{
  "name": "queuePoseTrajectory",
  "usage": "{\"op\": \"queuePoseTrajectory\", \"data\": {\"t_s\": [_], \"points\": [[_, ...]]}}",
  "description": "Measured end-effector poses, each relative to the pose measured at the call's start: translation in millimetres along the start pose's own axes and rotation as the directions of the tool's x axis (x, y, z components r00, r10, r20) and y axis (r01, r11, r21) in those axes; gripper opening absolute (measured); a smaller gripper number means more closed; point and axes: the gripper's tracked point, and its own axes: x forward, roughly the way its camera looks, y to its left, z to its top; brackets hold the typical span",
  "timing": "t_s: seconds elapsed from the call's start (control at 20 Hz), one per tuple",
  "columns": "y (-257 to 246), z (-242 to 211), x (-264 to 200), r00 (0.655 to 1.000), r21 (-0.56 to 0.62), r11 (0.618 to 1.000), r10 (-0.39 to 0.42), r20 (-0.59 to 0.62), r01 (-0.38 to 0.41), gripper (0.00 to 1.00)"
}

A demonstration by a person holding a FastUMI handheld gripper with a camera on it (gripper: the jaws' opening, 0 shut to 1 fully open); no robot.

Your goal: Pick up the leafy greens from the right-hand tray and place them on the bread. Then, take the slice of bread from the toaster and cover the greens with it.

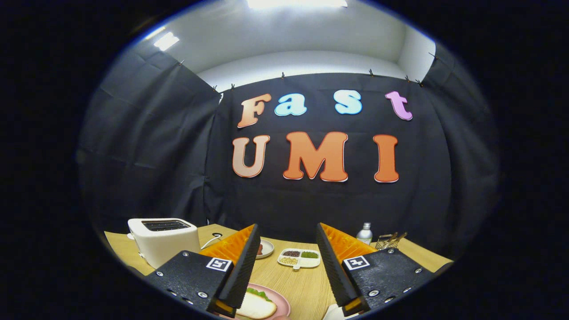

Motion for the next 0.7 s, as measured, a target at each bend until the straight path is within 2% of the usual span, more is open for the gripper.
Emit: {"op": "queuePoseTrajectory", "data": {"t_s": [0.1, 0.15, 0.25, 0.7], "points": [[3.6, 8.3, -2.0, 1.000, -0.014, 1.000, -0.003, 0.021, 0.003, 0.83], [2.7, 12.1, -2.0, 1.000, -0.018, 1.000, -0.013, 0.027, 0.013, 0.89], [-0.2, 13.7, -3.3, 0.999, -0.023, 0.999, -0.036, 0.025, 0.037, 0.95], [-15.3, 19.3, -17.4, 0.997, -0.001, 0.997, -0.077, 0.013, 0.077, 0.99]]}}
